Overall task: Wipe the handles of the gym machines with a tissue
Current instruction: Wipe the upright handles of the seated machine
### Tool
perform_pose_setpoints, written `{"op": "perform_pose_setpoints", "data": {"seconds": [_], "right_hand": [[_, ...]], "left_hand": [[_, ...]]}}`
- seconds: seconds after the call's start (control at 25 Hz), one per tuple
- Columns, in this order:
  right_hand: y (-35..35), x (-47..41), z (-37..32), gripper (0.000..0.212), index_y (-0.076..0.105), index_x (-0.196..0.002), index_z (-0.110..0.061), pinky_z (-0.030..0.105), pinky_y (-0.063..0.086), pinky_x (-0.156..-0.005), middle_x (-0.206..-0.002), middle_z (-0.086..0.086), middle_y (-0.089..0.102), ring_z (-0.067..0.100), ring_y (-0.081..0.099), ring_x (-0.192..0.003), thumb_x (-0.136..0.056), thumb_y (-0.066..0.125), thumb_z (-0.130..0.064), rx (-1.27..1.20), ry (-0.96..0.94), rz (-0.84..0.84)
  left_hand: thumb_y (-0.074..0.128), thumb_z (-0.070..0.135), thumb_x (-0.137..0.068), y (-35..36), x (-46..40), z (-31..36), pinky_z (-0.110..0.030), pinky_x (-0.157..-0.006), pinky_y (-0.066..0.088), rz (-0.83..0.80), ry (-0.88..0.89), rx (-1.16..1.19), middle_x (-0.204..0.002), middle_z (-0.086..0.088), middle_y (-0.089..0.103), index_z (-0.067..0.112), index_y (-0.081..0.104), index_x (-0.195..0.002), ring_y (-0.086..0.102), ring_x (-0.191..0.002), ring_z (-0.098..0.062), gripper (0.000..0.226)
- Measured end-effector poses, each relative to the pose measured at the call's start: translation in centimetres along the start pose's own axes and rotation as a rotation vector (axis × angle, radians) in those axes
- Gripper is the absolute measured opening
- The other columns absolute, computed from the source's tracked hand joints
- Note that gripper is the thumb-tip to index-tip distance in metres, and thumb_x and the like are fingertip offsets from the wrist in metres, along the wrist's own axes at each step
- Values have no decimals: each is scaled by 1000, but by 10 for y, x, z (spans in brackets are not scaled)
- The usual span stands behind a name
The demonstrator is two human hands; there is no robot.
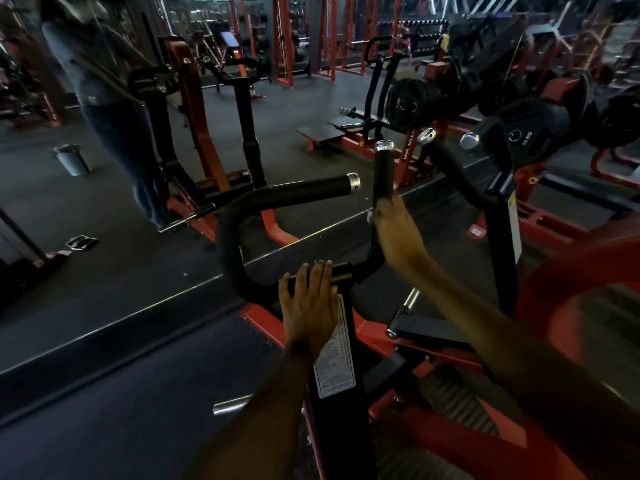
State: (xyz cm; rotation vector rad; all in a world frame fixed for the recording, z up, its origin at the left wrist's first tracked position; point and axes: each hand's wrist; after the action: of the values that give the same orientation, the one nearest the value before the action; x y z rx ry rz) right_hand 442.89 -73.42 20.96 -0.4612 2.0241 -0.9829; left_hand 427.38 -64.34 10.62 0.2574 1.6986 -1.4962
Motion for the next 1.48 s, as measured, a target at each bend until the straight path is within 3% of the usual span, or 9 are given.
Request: {"op": "perform_pose_setpoints", "data": {"seconds": [0.12, 0.36, 0.48, 0.64, 0.76, 0.84, 1.2, 1.32, 1.48], "right_hand": [[9, 27, 6, 13, 63, -98, -2, 31, 52, -69, -95, 10, 59, 20, 57, -90, -89, 56, -7, 209, -110, -153], [-35, -83, 3, 11, 52, -101, -12, 26, 47, -69, -107, 3, 51, 7, 52, -81, -96, 44, -18, -13, 7, 183], [-10, -40, 4, 20, 57, -107, -5, 34, 46, -78, -107, 12, 55, 21, 55, -93, -95, 45, -14, 40, -29, 102], [3, 48, 10, 24, 68, -99, -2, 25, 47, -78, -97, 13, 59, 11, 52, -87, -88, 48, -8, 45, -128, 107], [-20, -9, 17, 18, 66, -103, 0, 7, 46, -77, -101, 9, 62, -3, 56, -83, -87, 58, -1, -323, 201, 415], [-34, -69, 21, 23, 62, -111, 1, 2, 43, -72, -103, 3, 60, -1, 54, -83, -91, 52, 1, -468, 369, 398], [20, 0, 33, 20, 71, -97, -3, 9, 44, -69, -94, 8, 69, 14, 62, -86, -84, 56, 2, -532, 620, 273], [7, -57, 48, 23, 67, -105, -6, 23, 50, -71, -96, 8, 65, 15, 62, -81, -84, 61, -2, -945, 819, 176], [-8, -97, 44, 21, 62, -94, -10, 37, 51, -87, -93, 7, 61, 17, 60, -85, -95, 41, -5, -1215, 742, 40]], "left_hand": [[34, 31, -93, 0, 1, 0, -50, -101, 28, -2, 0, 0, -122, -4, 65, 11, 61, -128, 58, -116, -27, 48], [34, 31, -95, 0, 1, -1, -50, -103, 27, -17, 7, -9, -125, -5, 63, 12, 57, -131, 56, -118, -27, 47], [34, 31, -95, 1, 1, -2, -50, -102, 28, -8, 8, 7, -125, -5, 63, 11, 58, -131, 57, -117, -27, 47], [35, 30, -96, 1, 3, -2, -50, -103, 28, 4, 10, 39, -126, -7, 62, 10, 57, -131, 56, -119, -28, 47], [34, 31, -95, 2, 0, -3, -51, -102, 28, -11, -3, 42, -125, -7, 63, 10, 57, -131, 55, -119, -28, 47], [34, 31, -95, 2, 2, -2, -51, -102, 29, -12, -4, 47, -124, -6, 63, 11, 54, -132, 55, -119, -28, 47], [33, 31, -96, 4, 3, -3, -53, -103, 28, -1, 2, 52, -126, -7, 62, 12, 49, -134, 51, -121, -28, 45], [33, 30, -95, 5, 0, -2, -52, -102, 29, 11, -5, 52, -124, -6, 63, 13, 46, -134, 52, -120, -27, 44], [34, 31, -94, 4, 2, -2, -52, -100, 30, 8, 4, 42, -125, -6, 63, 11, 51, -132, 52, -119, -27, 46]]}}
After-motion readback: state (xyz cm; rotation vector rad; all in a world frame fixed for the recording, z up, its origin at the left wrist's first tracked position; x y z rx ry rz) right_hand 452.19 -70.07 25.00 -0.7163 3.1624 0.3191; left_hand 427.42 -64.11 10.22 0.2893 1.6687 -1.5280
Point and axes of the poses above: each hand's wrist, its own x-axis away from the middle knuckle, its own y-axis out of the palm, z = x × y
